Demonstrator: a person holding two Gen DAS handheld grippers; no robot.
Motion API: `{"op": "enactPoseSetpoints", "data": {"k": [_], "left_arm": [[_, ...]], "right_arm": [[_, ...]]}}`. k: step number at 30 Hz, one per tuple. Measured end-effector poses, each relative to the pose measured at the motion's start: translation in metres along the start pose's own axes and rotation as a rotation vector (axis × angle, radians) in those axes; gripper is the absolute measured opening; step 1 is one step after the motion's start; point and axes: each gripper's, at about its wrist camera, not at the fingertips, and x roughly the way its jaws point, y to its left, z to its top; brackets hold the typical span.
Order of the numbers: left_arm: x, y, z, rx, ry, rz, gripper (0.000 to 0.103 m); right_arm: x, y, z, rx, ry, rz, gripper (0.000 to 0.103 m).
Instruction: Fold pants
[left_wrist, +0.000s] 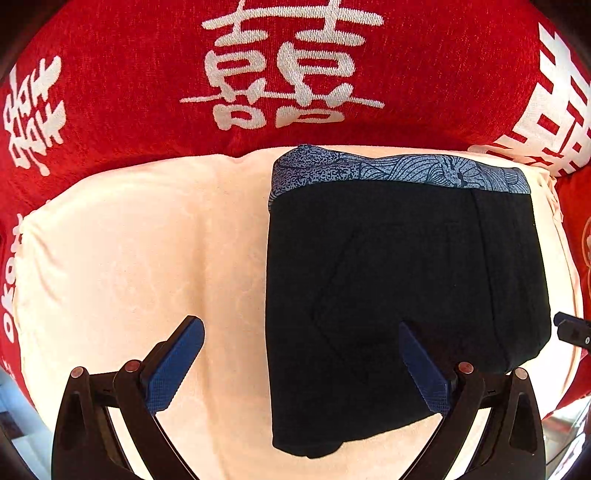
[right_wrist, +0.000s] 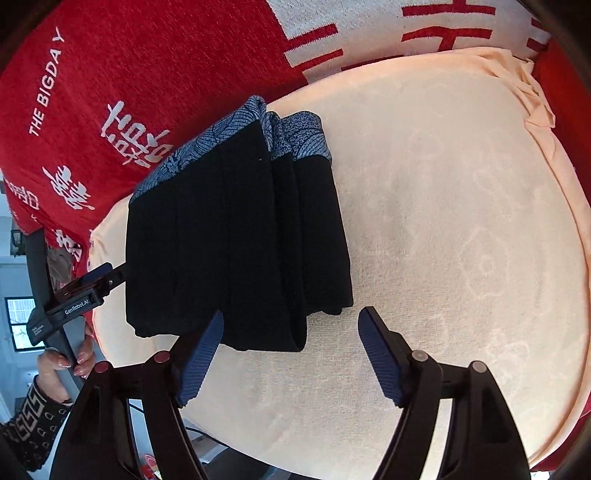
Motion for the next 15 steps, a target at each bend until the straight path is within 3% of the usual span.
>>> {"op": "enactPoseSetpoints", "data": {"k": [8, 12, 15], "left_arm": [[0.023, 0.029, 0.008, -0.038, 0.085, -0.119, 0.103], [0.032, 0.041, 0.011, -0.087, 0.108, -0.209, 0.103], [0.04, 0.04, 0.016, -0.067, 0.119, -0.288, 0.103]], "right_arm": [[0.01, -0.013, 0.015, -0.028, 0.009, 0.077, 0.084], [0.018, -0.027, 0.025, 0.01, 0.016, 0.134, 0.085], [0.025, -0.036, 0.033, 0.017, 0.029, 0.179, 0.085]]}}
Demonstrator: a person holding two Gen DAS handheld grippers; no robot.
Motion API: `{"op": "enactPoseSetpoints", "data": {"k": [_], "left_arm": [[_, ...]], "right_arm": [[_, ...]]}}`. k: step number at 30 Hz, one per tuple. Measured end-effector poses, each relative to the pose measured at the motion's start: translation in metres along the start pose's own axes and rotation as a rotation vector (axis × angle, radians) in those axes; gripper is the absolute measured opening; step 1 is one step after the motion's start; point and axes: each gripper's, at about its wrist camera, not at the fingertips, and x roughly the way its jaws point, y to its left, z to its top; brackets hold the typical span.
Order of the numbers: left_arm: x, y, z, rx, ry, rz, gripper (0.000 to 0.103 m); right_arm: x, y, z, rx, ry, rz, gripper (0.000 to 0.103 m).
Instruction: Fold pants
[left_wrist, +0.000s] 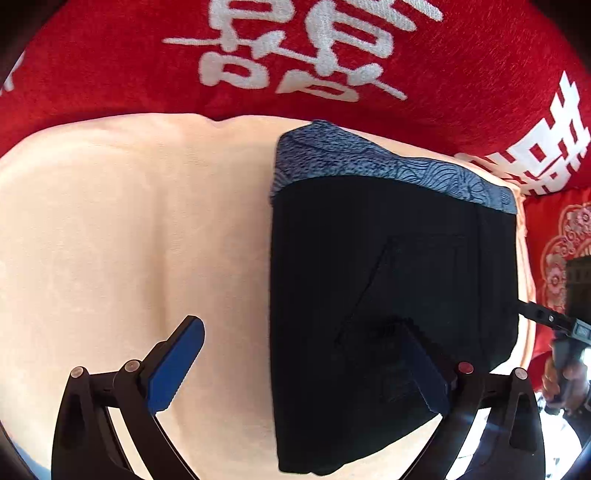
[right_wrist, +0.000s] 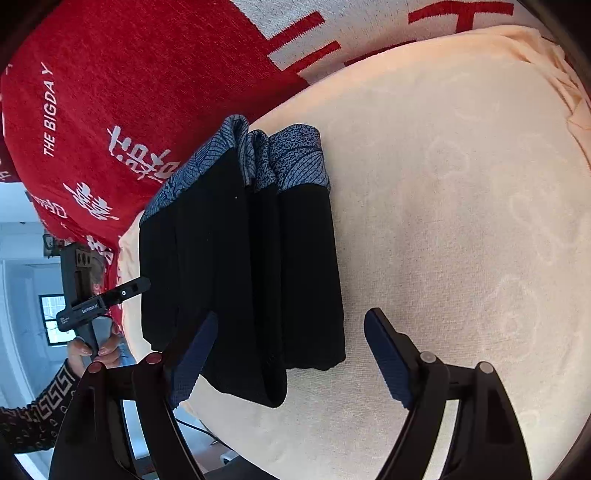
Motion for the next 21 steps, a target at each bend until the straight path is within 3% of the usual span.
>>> {"op": "enactPoseSetpoints", "data": {"k": [4, 7, 10, 15, 17, 19, 21], "left_arm": [[0.016, -0.011, 0.008, 0.085, 0.043, -0.06, 0.103], [0.026, -0.022, 0.013, 0.129, 0.054, -0.095, 0.103], [0.034, -0.027, 0.019, 0.122, 0.045, -0.133, 0.103], [0.04, -0.029, 0.02, 0.058, 0.002, -0.146, 0.103], [0.034, -0.03, 0.015, 0.044, -0.028, -0.145, 0.095], [0.022, -0.033, 0.01, 0.042, -0.062, -0.142, 0.077], [0.01, -0.038, 0.007, 0.037, -0.083, -0.126, 0.066]], "right_arm": [[0.008, -0.014, 0.013, 0.011, 0.025, 0.039, 0.085], [0.016, -0.02, 0.021, 0.018, 0.048, 0.129, 0.085], [0.027, -0.017, 0.03, 0.007, 0.067, 0.233, 0.085], [0.05, -0.008, 0.045, 0.015, 0.094, 0.223, 0.084], [0.05, -0.006, 0.046, 0.032, 0.102, 0.183, 0.063], [0.046, -0.005, 0.045, 0.031, 0.113, 0.196, 0.052], [0.037, 0.0, 0.044, 0.023, 0.116, 0.231, 0.042]]}}
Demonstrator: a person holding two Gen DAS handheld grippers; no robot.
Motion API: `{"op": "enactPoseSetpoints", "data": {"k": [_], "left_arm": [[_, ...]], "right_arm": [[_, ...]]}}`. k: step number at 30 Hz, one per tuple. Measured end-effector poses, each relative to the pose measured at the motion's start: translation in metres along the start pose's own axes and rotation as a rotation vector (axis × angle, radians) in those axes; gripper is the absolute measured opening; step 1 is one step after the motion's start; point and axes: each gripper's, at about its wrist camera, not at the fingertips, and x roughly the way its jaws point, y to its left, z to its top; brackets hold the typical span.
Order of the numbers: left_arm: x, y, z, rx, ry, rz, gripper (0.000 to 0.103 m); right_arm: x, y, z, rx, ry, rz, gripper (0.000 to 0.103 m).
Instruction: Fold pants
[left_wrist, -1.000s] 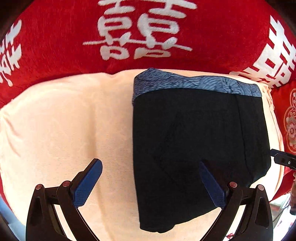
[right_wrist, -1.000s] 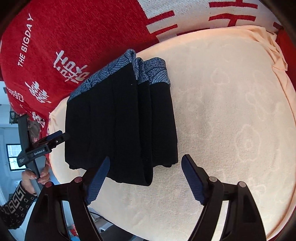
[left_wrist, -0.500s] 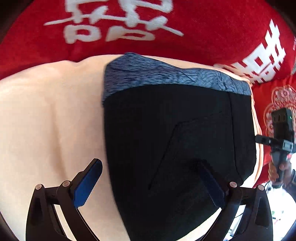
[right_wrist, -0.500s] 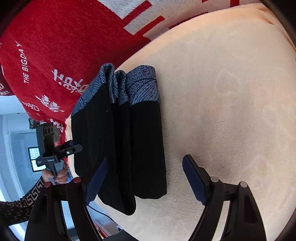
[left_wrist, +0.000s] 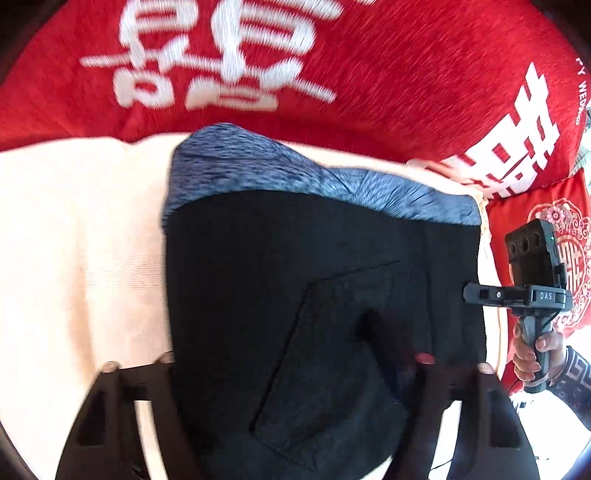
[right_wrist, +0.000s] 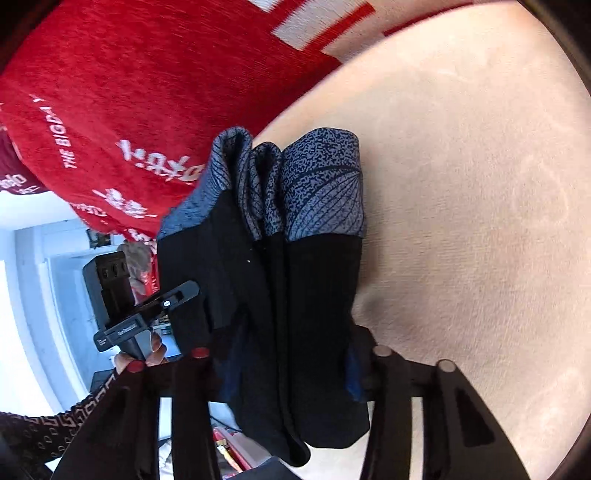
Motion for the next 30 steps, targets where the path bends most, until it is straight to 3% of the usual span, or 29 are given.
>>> {"op": "enactPoseSetpoints", "data": {"k": [3, 13, 14, 16, 18, 19, 21, 23, 26, 28, 29, 30], "left_arm": [[-0.019, -0.011, -0.006, 0.0, -0.027, 0.018, 0.06], [-0.07, -0.025, -0.068, -0.022, -0.041, 0.074, 0.06], [-0.069, -0.021, -0.075, -0.029, -0.036, 0.083, 0.062], [-0.057, -0.012, -0.09, -0.045, -0.022, 0.149, 0.075], [-0.039, 0.001, -0.099, -0.068, 0.011, 0.215, 0.077], [-0.034, 0.012, -0.104, -0.099, 0.009, 0.221, 0.089], [-0.04, 0.019, -0.106, -0.133, -0.02, 0.197, 0.089], [-0.053, 0.018, -0.108, -0.119, -0.06, 0.255, 0.089], [-0.075, 0.02, -0.105, -0.138, -0.099, 0.281, 0.089], [-0.088, 0.012, -0.101, -0.123, -0.128, 0.297, 0.089], [-0.09, 0.007, -0.099, -0.105, -0.137, 0.296, 0.089], [-0.091, 0.002, -0.095, -0.085, -0.144, 0.292, 0.089]], "right_arm": [[-0.008, 0.017, -0.005, -0.028, 0.009, 0.042, 0.04], [-0.008, 0.043, -0.066, -0.017, 0.046, 0.135, 0.04], [-0.005, 0.04, -0.074, -0.019, 0.049, 0.121, 0.041], [0.005, 0.03, -0.083, -0.005, 0.057, 0.071, 0.043], [0.022, 0.02, -0.09, 0.027, 0.071, -0.024, 0.054], [0.027, 0.019, -0.092, 0.025, 0.061, -0.073, 0.056], [0.023, 0.02, -0.094, 0.044, 0.016, -0.084, 0.06], [0.012, 0.024, -0.098, 0.076, -0.031, -0.141, 0.067], [-0.008, 0.038, -0.104, 0.079, -0.1, -0.236, 0.067], [-0.024, 0.048, -0.105, 0.051, -0.149, -0.258, 0.06], [-0.028, 0.061, -0.105, 0.022, -0.171, -0.262, 0.041], [-0.029, 0.07, -0.104, -0.004, -0.18, -0.268, 0.032]]}}
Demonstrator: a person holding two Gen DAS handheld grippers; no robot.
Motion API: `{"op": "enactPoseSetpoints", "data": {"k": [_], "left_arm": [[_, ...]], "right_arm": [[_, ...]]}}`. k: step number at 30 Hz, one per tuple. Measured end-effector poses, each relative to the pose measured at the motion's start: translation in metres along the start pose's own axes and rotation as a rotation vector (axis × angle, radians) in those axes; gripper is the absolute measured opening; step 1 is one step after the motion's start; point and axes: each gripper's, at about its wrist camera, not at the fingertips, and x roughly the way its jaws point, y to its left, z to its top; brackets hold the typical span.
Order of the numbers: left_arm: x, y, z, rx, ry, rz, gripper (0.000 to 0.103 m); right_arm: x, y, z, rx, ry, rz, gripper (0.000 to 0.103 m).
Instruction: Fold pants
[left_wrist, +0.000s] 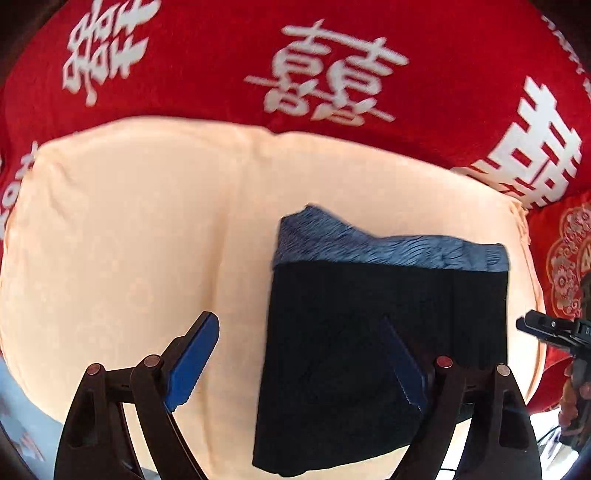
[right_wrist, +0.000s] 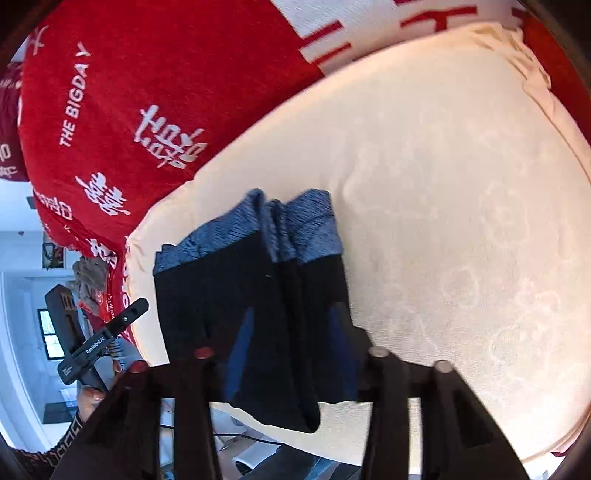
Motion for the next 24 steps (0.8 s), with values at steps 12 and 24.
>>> {"op": "enactPoseSetpoints", "data": {"k": [12, 24], "left_arm": [[0.06, -0.058, -0.011, 0.144, -0.024, 0.147, 0.103], [0.062, -0.054, -0.01, 0.123, -0.039, 0.157, 0.103]], "right_arm": [[0.051, 0.023, -0.003, -0.125, 0.033, -0.09, 0.027], [0.05, 0.038, -0.006, -0.223, 0.05, -0.183, 0.028]]}}
